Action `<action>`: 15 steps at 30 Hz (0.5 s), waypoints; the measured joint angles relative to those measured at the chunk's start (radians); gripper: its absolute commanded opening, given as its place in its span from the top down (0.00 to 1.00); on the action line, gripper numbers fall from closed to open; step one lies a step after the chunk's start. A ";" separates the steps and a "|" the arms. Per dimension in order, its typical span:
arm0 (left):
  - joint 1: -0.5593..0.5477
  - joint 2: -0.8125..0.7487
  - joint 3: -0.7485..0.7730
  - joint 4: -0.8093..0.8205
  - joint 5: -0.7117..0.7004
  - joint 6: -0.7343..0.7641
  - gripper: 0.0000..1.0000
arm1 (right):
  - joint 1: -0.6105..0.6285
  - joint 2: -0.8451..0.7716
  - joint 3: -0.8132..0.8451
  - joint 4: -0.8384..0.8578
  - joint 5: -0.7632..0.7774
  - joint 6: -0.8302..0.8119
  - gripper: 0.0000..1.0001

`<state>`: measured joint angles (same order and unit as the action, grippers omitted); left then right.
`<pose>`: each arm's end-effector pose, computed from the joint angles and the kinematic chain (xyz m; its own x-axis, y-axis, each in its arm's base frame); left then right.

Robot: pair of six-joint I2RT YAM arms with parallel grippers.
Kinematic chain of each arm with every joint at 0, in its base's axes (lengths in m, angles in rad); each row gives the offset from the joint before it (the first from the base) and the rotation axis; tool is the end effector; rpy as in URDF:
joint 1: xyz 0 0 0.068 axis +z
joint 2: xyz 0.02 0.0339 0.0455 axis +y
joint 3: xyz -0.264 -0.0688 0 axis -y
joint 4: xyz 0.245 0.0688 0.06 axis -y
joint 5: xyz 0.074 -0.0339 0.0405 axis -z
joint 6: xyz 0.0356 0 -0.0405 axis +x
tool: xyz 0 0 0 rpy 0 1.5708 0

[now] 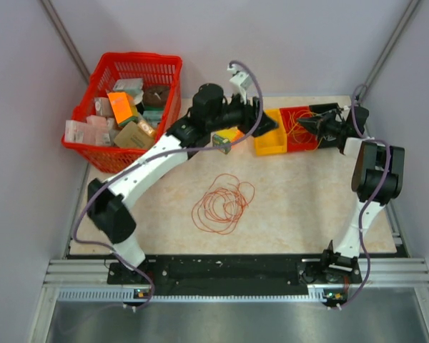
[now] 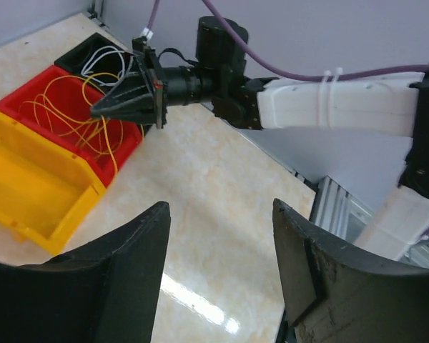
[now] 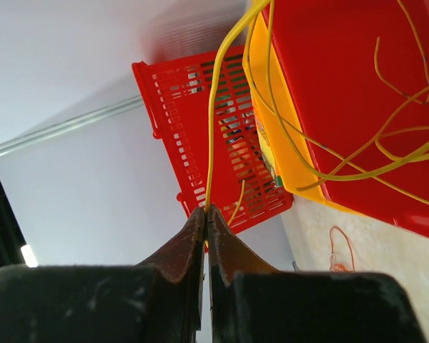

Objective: Untangle the cables

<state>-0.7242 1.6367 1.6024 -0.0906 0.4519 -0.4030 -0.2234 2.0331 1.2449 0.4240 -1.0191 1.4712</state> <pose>0.2814 -0.2697 0.4153 -0.4469 -0.0758 -0.8914 0.8102 0.3882 -0.4392 0.4354 -0.0678 0.1854 -0.6912 0.6918 0.2089 0.2800 -0.0102 0.9599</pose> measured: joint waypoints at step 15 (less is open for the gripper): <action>0.042 0.301 -0.092 0.304 -0.164 -0.601 0.08 | 0.011 -0.065 -0.127 0.183 0.010 -0.012 1.00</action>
<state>-0.6819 1.9377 1.5105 0.2131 0.2878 -1.0039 -0.2123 1.9678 1.1183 0.6067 -1.0096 1.4593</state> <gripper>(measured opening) 0.946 0.006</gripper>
